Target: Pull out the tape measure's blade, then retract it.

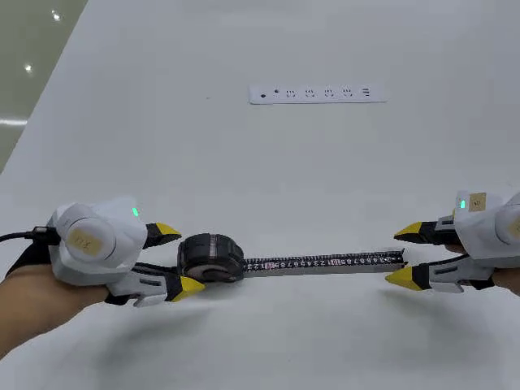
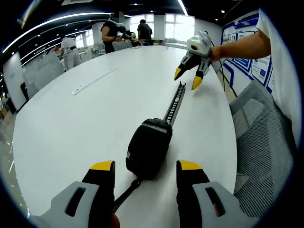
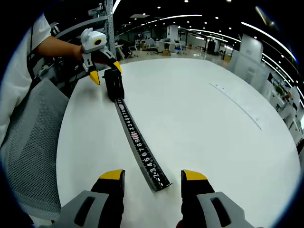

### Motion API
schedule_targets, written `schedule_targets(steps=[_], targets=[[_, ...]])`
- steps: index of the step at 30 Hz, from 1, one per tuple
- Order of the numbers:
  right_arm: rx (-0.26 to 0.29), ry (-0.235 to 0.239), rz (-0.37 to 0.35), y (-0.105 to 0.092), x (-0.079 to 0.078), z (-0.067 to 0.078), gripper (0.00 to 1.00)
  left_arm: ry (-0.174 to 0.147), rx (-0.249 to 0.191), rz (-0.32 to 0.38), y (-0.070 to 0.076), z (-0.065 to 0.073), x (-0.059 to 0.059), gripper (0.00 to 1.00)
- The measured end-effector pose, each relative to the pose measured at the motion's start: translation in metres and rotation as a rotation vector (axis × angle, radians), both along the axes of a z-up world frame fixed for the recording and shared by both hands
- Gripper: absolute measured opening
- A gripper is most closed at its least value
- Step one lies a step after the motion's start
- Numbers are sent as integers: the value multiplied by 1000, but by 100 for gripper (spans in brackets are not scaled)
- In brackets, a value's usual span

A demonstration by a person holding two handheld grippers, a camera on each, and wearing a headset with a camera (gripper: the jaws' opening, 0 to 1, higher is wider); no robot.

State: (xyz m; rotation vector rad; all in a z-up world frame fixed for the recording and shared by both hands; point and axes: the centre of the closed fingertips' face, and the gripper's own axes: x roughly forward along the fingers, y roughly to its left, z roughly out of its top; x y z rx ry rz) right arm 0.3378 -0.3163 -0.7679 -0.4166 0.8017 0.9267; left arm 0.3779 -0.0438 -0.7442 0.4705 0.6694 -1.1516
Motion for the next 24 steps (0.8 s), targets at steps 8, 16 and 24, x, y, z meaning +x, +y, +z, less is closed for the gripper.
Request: schedule_targets(steps=[8, 16, 24], targets=[[37, -19, -87, 2, -8, 6, 59, 13, -42, 109, 17, 6, -8, 58], [64, -35, -141, 4, -21, 12, 68, -3, -53, 190, 31, 10, -21, 67], [81, -49, -195, 8, -32, 18, 75, 1, -74, 240, 44, 13, -28, 75]])
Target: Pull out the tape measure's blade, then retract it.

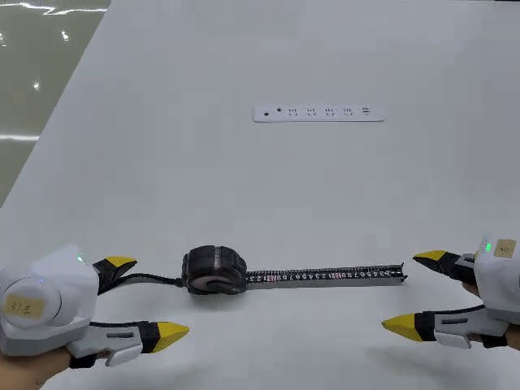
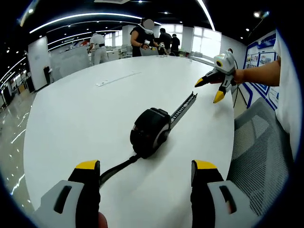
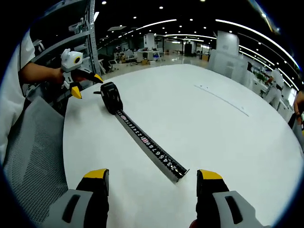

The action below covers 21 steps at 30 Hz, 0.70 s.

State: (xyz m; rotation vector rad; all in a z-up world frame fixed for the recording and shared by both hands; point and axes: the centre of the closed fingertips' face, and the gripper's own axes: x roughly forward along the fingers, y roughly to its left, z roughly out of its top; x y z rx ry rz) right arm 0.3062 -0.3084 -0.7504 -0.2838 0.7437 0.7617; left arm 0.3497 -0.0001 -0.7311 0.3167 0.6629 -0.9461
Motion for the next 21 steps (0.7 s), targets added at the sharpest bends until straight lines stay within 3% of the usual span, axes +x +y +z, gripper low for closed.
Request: schedule_targets(steps=[3, 16, 18, 21], targets=[[14, -7, -25, -2, -1, 2, 78, -16, -2, 13, 4, 3, -3, 75], [35, -32, -88, -6, -17, 9, 81, -4, -38, 94, 22, 4, -28, 77], [41, -34, -96, -7, -19, 9, 82, -24, -41, 102, 24, 4, -30, 77], [54, -39, -114, -6, -24, 9, 82, -10, -61, 123, 26, 0, -35, 78]])
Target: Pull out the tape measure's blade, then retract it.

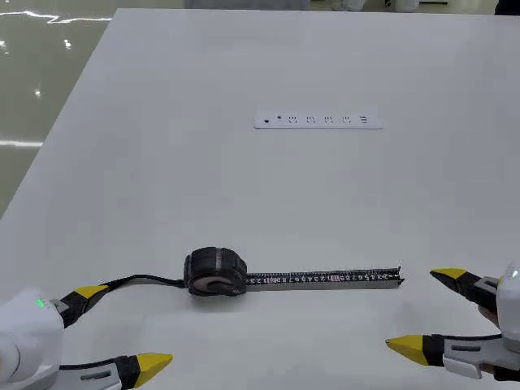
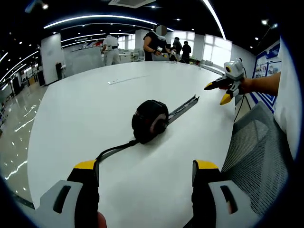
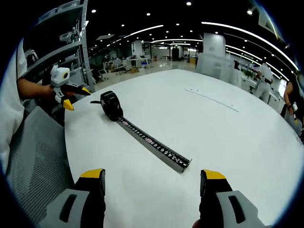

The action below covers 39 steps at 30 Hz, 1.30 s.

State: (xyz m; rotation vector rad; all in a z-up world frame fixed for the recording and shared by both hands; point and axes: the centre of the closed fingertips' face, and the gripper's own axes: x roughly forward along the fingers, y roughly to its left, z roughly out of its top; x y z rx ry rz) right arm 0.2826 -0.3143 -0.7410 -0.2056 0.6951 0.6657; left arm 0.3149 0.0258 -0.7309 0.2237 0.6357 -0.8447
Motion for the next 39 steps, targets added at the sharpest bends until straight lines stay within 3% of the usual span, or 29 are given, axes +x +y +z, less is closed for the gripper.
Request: schedule_targets(steps=[13, 18, 21, 23, 24, 39], targets=[[27, -29, -30, 2, -19, 4, 85, 10, -61, 57, 4, -3, -19, 79], [29, -34, -43, 3, -26, 4, 89, 17, -65, 69, 6, -3, -23, 81], [44, -33, -49, 4, -30, 5, 90, -9, -54, 86, 10, -1, -23, 82], [47, -34, -52, 6, -31, 6, 91, 21, -85, 105, 11, -1, -25, 83], [45, -35, -53, 6, -32, 5, 92, 9, -79, 107, 12, -1, -25, 83], [59, -37, -65, 9, -42, 7, 93, 26, -108, 139, 11, -3, -34, 85]])
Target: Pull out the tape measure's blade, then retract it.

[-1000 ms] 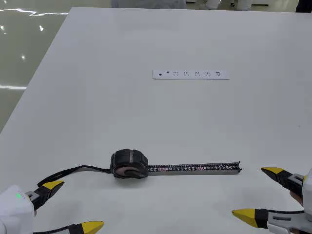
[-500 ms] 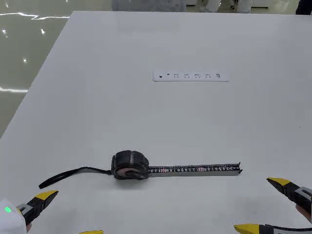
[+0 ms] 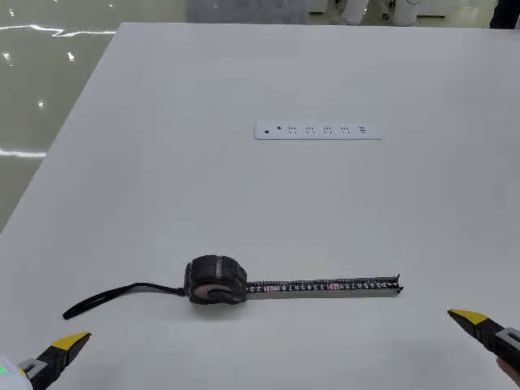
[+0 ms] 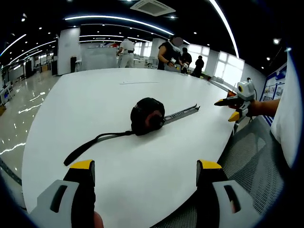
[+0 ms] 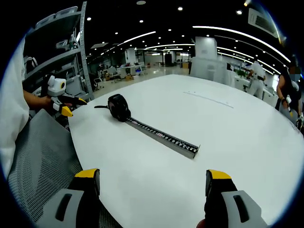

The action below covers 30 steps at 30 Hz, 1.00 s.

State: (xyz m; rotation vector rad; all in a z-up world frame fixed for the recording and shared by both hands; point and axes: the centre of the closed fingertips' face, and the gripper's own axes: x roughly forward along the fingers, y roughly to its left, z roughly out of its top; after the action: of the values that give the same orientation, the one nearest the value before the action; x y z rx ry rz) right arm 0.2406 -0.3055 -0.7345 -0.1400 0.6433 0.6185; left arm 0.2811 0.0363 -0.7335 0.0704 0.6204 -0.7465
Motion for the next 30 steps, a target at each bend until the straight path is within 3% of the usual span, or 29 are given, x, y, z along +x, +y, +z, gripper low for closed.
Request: schedule_targets(steps=[23, 30], targets=[[6, 6, 5, 1, 0, -1, 93, 5, -11, 0, -4, 2, -2, 85], [9, 7, 7, 2, 4, -1, 92, 16, -12, 16, -10, 3, 3, 85]])
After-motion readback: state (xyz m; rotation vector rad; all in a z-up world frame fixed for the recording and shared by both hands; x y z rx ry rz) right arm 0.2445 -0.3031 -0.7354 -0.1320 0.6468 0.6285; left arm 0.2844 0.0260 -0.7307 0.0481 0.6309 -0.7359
